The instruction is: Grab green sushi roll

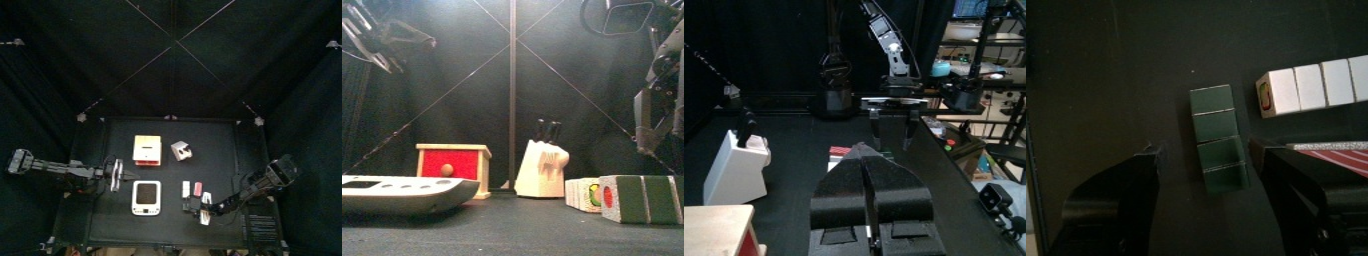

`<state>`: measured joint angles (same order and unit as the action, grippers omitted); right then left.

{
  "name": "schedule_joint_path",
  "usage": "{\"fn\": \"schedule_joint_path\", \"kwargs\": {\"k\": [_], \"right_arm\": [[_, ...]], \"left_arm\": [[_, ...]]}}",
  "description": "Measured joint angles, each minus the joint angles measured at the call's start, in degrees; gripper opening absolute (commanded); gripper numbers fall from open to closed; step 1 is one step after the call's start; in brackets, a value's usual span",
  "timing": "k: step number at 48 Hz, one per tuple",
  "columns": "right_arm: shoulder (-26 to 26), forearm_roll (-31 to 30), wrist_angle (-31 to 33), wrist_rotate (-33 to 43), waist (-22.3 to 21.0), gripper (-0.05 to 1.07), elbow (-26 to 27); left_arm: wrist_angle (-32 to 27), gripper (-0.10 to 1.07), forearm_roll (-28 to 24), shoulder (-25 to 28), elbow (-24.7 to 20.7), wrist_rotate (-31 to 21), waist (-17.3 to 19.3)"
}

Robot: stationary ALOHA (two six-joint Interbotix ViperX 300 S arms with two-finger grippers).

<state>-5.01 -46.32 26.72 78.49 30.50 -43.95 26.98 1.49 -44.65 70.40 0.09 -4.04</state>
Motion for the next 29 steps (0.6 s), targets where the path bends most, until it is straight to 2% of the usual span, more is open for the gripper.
{"fn": "schedule_joint_path", "kwargs": {"k": [11, 29], "right_arm": [[4.2, -0.2, -0.9, -0.6, -1.0, 0.95, 1.2], [6.1, -0.5, -2.4, -0.7, -3.2, 0.95, 1.3]], "left_arm": [[0.0, -0.02, 0.0, 0.0, 0.0, 0.1, 0.0], [0.0, -0.02, 0.0, 0.0, 0.8, 0.0, 1.1]]}}
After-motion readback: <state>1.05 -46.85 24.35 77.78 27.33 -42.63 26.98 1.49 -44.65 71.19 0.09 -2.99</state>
